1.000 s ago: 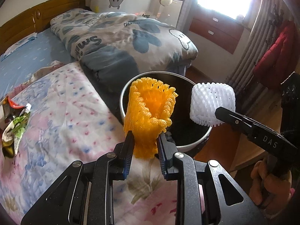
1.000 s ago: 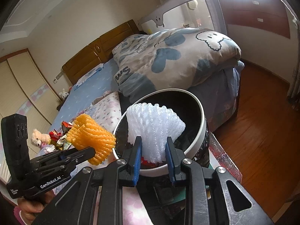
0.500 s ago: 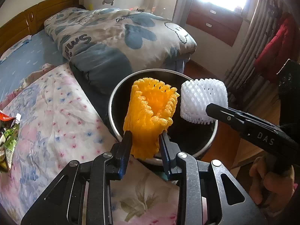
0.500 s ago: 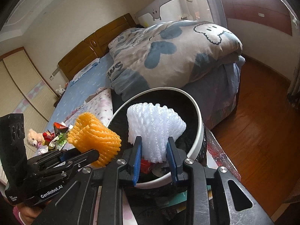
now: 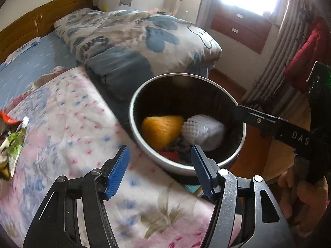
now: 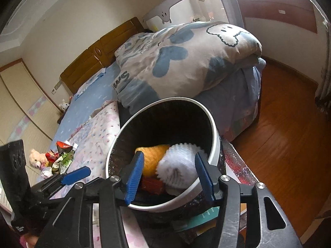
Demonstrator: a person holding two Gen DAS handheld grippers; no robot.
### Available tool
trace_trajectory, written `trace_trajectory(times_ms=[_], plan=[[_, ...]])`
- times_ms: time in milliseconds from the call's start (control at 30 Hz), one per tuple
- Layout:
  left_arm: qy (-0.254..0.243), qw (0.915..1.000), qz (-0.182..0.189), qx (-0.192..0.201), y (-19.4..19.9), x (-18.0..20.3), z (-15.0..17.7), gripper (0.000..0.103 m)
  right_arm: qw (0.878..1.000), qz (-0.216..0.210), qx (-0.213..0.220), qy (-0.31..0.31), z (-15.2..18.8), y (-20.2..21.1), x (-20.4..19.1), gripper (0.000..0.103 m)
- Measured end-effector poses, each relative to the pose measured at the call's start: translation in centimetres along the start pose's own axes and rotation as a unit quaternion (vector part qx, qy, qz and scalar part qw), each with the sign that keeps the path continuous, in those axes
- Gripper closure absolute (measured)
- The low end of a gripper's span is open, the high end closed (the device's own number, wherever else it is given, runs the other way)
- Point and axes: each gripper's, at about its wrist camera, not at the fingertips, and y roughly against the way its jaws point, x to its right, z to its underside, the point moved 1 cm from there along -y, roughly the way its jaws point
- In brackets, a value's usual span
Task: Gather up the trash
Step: 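Open both tools to drop the foam nets into the bin, then move both open tools back toward the trash on the bed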
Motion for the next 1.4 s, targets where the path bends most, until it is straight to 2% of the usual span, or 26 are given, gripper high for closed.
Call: trace_trajectory(times_ms=[233,533,700,1067,1400], plan=[[0.039,0.9986,-0.031,0.019,2.8,-3.5,3.3,0.039,0.999,-0.023,0.02,0.007,1.2,1.2,-2.6,0.03],[0.097,0.9911,-0.082,0.04,7.2,-9.5,7.2,0.039,0.997,-0.066,0.01,0.038,3.2,0.7,-8.4,0.029],[0.126,0.9854,-0.103,0.05,9.2,-12.3,9.2,0.039,0.995,-0.083,-0.014,0.058,4.8,-0.4,-11.7,0.029],[0.174,0.9733,-0.139,0.057,12.1,-17.1,12.8,0.039,0.986,-0.119,-0.055,0.107,7.7,-2.6,-18.6,0.029],[0.215,0.9592,-0.172,0.065,14.4,-21.4,15.1,0.039,0.978,-0.142,-0.083,0.131,9.2,-4.6,-23.0,0.029]])
